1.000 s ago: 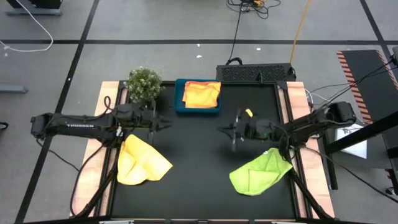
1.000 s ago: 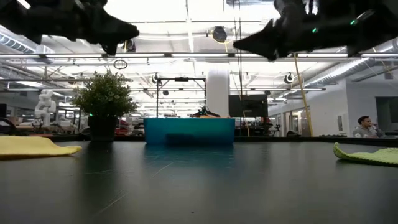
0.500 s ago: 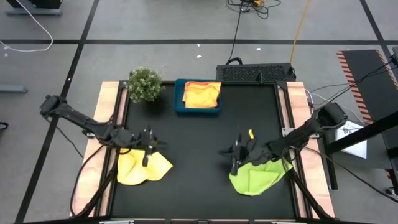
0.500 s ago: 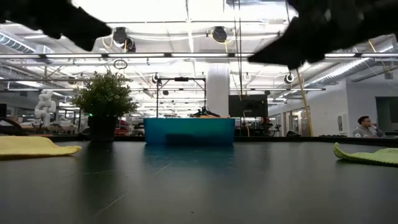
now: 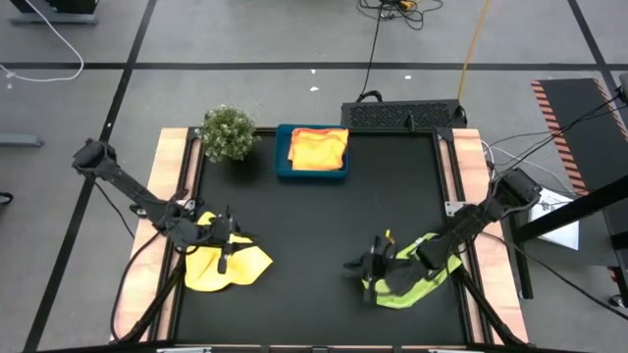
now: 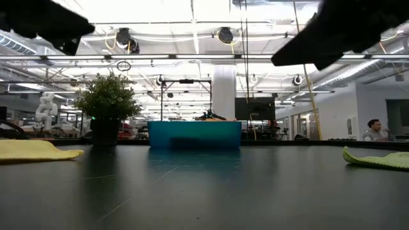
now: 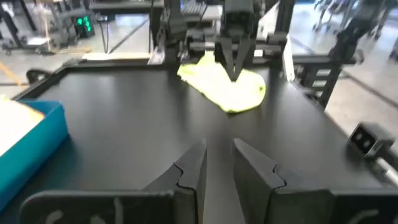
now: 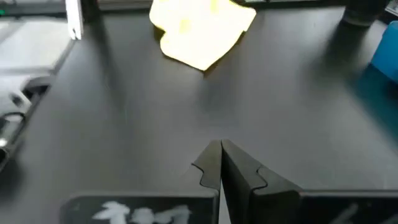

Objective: Fold microfiber towels
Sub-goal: Fold the green microfiber towel

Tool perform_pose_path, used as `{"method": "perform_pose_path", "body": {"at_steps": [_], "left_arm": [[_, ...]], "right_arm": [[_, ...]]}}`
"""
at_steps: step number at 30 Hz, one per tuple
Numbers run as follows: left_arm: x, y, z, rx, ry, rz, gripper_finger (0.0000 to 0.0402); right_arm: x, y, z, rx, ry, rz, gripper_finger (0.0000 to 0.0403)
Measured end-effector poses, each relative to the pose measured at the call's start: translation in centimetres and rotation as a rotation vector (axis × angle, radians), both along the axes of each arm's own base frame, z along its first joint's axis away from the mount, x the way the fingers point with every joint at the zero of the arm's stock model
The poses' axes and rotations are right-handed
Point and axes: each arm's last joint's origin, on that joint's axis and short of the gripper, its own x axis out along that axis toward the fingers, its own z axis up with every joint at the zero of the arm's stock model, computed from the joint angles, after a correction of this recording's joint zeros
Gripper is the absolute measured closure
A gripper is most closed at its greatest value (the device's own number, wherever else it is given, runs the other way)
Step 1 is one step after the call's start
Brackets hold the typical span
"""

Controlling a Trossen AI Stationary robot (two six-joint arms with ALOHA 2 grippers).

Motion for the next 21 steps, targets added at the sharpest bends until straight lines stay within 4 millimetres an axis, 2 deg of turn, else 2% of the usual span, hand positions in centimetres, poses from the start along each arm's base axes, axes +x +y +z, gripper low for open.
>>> {"method": "perform_pose_path", "body": {"at_steps": [4, 7, 11, 15, 18, 21], "left_arm": [[-0.2, -0.5, 0.3, -0.012, -0.027, -0.032, 0.0325], [-0.5, -0.8, 0.3, -0.012, -0.026, -0.057, 0.0325], [-0.6, -1.2, 0.2, -0.022, -0.024, -0.069, 0.0325], [-0.3, -2.1, 0.2, -0.081, -0.048, -0.095, 0.0325], [0.3, -3.2, 0.3, -0.031, -0.069, -0.127, 0.0325], [1.2, -4.1, 0.8, 0.011, -0.073, -0.138, 0.0325]], "right_arm": [[1.2, 2.0, 0.9, -0.046, 0.081, -0.004, 0.0403], [2.0, 2.6, 0.6, 0.009, 0.133, -0.025, 0.0403], [2.8, 1.7, -0.5, 0.118, 0.239, -0.074, 0.0403], [3.7, 0.5, -1.1, 0.072, 0.254, -0.125, 0.0403], [4.7, -0.2, -1.0, 0.084, 0.229, -0.105, 0.0403], [4.8, -0.1, -1.1, 0.081, 0.245, -0.088, 0.0403]]}}
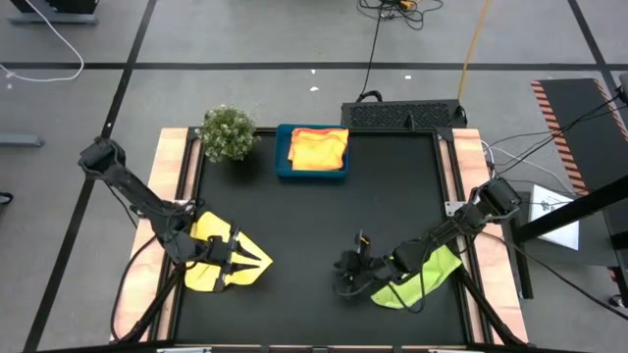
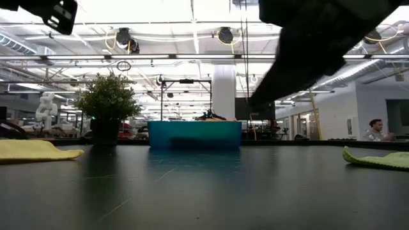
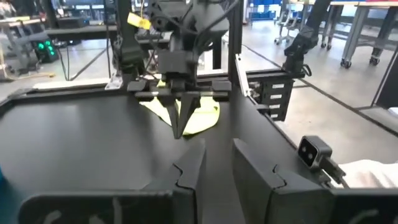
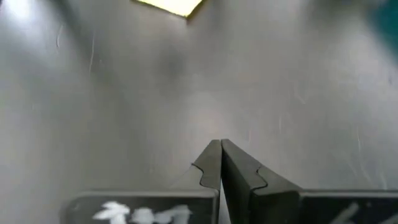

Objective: Fold microfiber towels
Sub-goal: Fold the green microfiber towel

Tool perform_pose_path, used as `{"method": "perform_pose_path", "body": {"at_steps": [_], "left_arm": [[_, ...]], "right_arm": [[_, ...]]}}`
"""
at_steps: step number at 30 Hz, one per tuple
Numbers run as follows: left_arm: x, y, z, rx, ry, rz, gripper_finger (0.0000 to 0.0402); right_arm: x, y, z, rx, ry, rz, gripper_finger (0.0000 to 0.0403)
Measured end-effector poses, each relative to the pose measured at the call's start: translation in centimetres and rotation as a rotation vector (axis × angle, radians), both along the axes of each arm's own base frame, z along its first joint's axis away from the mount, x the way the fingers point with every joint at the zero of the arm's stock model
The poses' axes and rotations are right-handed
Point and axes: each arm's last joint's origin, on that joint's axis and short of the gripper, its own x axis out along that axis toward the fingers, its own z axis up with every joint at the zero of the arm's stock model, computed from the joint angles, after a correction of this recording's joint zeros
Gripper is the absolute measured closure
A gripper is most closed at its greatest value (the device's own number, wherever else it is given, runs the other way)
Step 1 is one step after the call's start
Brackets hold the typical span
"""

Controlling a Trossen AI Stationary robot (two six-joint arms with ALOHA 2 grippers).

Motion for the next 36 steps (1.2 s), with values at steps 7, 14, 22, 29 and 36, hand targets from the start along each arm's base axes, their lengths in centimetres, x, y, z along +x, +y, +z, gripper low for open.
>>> {"method": "perform_pose_path", "body": {"at_steps": [7, 14, 22, 29, 36], "left_arm": [[1.4, -1.3, 0.0, 0.053, 0.030, -0.004, 0.0325], [2.1, -1.9, 0.2, 0.037, 0.028, -0.001, 0.0325], [2.8, -2.7, -0.2, 0.042, 0.051, -0.004, 0.0325], [3.1, -2.7, -0.5, 0.055, 0.062, 0.005, 0.0325], [3.4, -2.3, -0.7, 0.035, 0.085, -0.007, 0.0325]], "right_arm": [[-0.6, 1.3, 1.2, -0.003, 0.071, -0.055, 0.0403], [0.8, 2.8, 2.7, -0.066, -0.003, -0.034, 0.0403], [3.9, 1.8, 0.2, -0.037, 0.101, 0.054, 0.0403], [3.4, 0.4, 1.3, -0.024, 0.179, 0.041, 0.0403], [1.2, 2.5, 3.7, -0.001, 0.145, 0.055, 0.0403]]}}
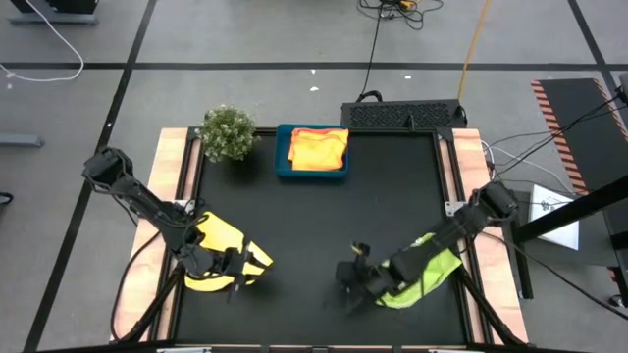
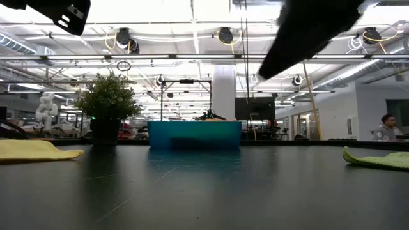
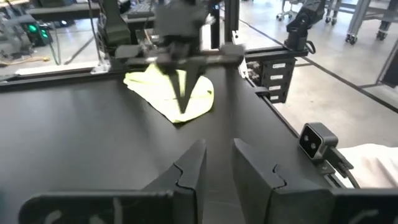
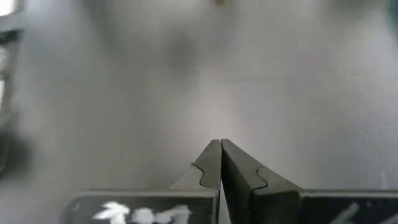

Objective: Fold microfiber towels
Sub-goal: Fold the green microfiber towel

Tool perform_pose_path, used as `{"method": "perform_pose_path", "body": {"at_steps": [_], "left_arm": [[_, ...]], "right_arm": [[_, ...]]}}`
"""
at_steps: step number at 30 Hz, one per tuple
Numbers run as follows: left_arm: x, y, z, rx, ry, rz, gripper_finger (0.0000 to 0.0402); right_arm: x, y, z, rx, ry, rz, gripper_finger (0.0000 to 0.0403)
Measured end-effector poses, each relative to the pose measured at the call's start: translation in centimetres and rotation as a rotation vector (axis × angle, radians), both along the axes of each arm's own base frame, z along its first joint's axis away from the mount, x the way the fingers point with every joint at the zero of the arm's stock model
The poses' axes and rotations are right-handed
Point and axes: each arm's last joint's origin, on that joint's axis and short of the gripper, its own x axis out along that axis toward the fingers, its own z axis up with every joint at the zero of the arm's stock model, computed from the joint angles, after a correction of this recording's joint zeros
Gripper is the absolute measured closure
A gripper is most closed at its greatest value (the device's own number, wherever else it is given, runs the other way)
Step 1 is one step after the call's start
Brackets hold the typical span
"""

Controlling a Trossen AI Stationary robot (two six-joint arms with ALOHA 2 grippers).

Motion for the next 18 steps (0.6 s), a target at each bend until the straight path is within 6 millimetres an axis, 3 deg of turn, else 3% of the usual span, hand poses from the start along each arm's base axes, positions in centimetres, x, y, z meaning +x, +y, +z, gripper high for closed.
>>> {"method": "perform_pose_path", "body": {"at_steps": [7, 14, 18], "left_arm": [[0.1, 0.1, 0.0, -0.025, 0.008, 0.004, 0.0325], [0.1, 0.1, -0.1, -0.030, 0.013, 0.005, 0.0325], [0.1, 0.2, -0.1, -0.033, 0.014, 0.006, 0.0325]], "right_arm": [[-1.6, 3.3, 0.9, -0.041, 0.088, -0.005, 0.0403], [-2.9, 3.0, 0.1, -0.036, 0.226, -0.040, 0.0401], [-3.0, 2.4, -0.8, -0.021, 0.279, -0.034, 0.0380]]}}
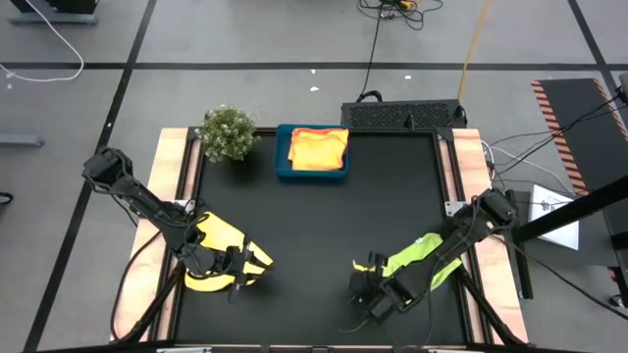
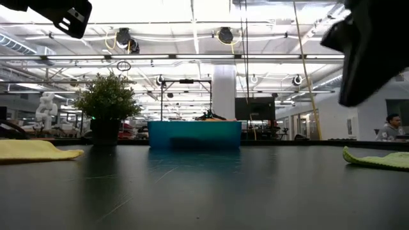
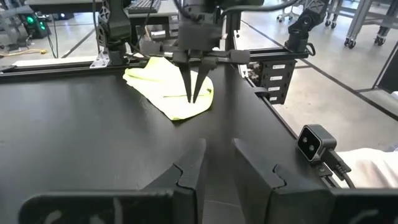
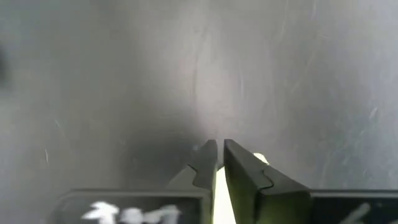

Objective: Fold microfiber towels
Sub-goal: Fold the green microfiber towel

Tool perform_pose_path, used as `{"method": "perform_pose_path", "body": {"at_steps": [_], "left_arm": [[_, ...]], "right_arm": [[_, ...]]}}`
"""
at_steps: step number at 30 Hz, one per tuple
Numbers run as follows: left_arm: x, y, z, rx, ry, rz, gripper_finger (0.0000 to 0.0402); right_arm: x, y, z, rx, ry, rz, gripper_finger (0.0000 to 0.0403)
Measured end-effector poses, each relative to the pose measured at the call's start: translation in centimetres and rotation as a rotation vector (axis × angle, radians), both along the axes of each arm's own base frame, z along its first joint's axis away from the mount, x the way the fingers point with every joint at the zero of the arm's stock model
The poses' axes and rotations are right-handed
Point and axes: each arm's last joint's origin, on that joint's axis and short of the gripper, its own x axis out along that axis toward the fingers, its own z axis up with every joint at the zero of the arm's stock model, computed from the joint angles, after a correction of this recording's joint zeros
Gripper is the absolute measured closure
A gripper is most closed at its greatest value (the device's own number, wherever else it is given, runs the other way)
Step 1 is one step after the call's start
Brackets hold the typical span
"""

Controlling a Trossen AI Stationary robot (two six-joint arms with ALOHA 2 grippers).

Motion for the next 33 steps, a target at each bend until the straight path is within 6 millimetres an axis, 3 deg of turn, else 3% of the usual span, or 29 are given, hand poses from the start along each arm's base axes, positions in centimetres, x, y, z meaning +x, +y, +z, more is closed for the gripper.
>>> {"method": "perform_pose_path", "body": {"at_steps": [8, 12, 21, 28, 33], "left_arm": [[0.0, 0.0, 0.0, -0.008, 0.004, 0.002, 0.0325], [0.0, 0.0, -0.1, 0.002, 0.006, 0.002, 0.0325], [0.2, 0.2, -0.1, 0.007, 0.006, 0.012, 0.0325], [0.2, 0.3, -0.1, 0.006, 0.007, 0.013, 0.0325], [0.1, 0.3, -0.1, 0.007, 0.008, 0.013, 0.0325]], "right_arm": [[-0.1, -2.3, -2.1, 0.064, 0.086, -0.147, 0.0298], [-0.3, -2.5, -2.7, 0.178, 0.211, -0.107, 0.0275], [-1.2, -1.3, -1.9, 0.325, 0.284, -0.043, 0.0281], [-1.7, -0.9, -1.5, 0.277, 0.234, -0.084, 0.0294], [-2.4, -1.6, -2.8, 0.262, 0.266, -0.155, 0.0295]]}}
